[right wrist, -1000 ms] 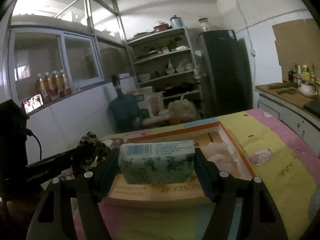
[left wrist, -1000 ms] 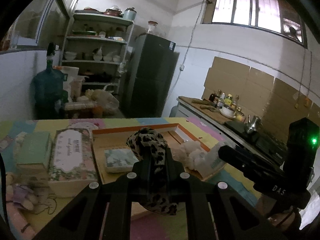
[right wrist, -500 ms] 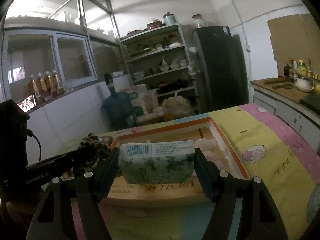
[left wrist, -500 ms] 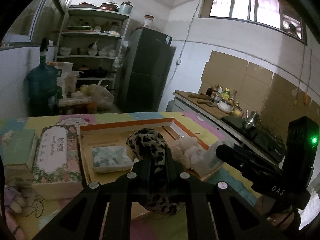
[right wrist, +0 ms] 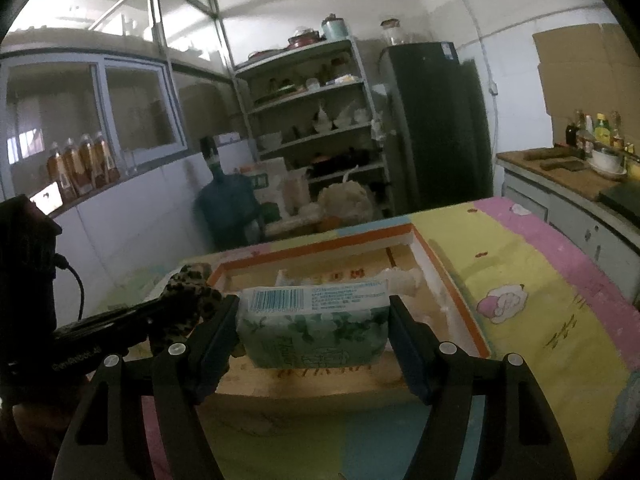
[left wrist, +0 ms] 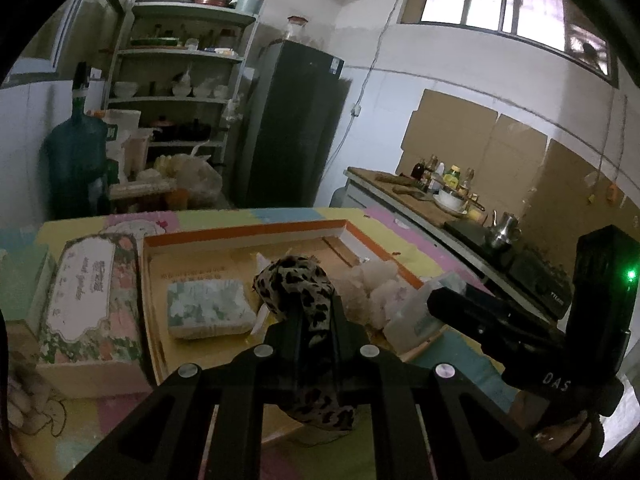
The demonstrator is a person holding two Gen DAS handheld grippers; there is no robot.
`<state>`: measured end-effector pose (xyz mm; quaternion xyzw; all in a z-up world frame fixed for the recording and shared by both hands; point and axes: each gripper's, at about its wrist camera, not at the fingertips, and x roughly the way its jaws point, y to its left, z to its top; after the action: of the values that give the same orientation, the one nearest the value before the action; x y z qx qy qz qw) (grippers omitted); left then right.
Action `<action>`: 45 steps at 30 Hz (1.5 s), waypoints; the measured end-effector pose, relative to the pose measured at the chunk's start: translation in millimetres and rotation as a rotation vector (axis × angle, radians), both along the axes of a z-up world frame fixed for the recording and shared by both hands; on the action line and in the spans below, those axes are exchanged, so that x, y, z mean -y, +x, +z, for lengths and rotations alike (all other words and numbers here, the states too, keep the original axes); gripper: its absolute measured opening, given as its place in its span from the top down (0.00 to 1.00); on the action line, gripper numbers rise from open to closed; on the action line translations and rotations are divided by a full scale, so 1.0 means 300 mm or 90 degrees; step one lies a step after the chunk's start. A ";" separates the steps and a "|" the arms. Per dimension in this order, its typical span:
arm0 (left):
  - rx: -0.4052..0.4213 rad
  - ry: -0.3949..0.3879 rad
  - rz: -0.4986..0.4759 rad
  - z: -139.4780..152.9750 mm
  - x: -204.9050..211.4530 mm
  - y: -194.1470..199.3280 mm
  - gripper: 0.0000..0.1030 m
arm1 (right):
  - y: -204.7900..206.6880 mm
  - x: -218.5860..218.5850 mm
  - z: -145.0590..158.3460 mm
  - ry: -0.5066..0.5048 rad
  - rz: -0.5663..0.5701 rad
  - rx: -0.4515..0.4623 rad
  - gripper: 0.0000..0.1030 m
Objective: Organize soft objects
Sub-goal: 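Carry the cloth with left tool while right tool carries the tissue box over the lid, then open left tool to drop the cloth in the lid while right tool releases the box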
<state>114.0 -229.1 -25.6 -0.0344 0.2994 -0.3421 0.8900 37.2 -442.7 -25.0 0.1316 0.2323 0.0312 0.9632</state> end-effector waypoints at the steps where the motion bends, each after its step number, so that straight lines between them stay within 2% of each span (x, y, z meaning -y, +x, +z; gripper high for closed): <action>1: -0.003 0.002 0.001 -0.007 0.000 0.004 0.89 | 0.006 -0.003 -0.007 -0.002 0.002 -0.006 0.29; 13: -0.054 0.036 0.017 -0.109 0.021 0.069 0.89 | 0.101 -0.009 -0.092 -0.006 0.012 -0.077 0.29; 18: -0.067 0.037 0.022 -0.126 0.015 0.092 0.89 | 0.144 0.001 -0.114 0.013 0.020 -0.111 0.29; 22: -0.084 0.030 0.026 -0.135 0.013 0.109 0.87 | 0.156 -0.005 -0.111 0.003 0.019 -0.113 0.27; 24: -0.089 0.026 0.029 -0.134 0.008 0.116 0.84 | 0.158 -0.006 -0.111 0.003 0.018 -0.112 0.26; 27: -0.092 0.022 0.034 -0.130 0.002 0.123 0.70 | 0.167 -0.007 -0.114 0.008 0.019 -0.110 0.26; 29: -0.090 0.021 0.036 -0.127 0.001 0.115 0.53 | 0.167 -0.008 -0.116 0.010 0.019 -0.108 0.26; 31: -0.083 0.017 0.046 -0.119 -0.005 0.109 0.42 | 0.169 -0.008 -0.116 0.011 0.021 -0.107 0.25; 32: -0.081 0.013 0.047 -0.116 -0.010 0.106 0.40 | 0.168 -0.010 -0.115 0.012 0.021 -0.106 0.25; 45: -0.040 -0.004 0.049 -0.045 -0.039 0.044 0.39 | 0.110 -0.020 -0.061 0.002 0.010 -0.063 0.23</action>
<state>127.3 -217.3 -39.1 -0.0595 0.3248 -0.3073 0.8925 70.3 -436.7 -43.4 0.1326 0.2804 0.0322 0.9501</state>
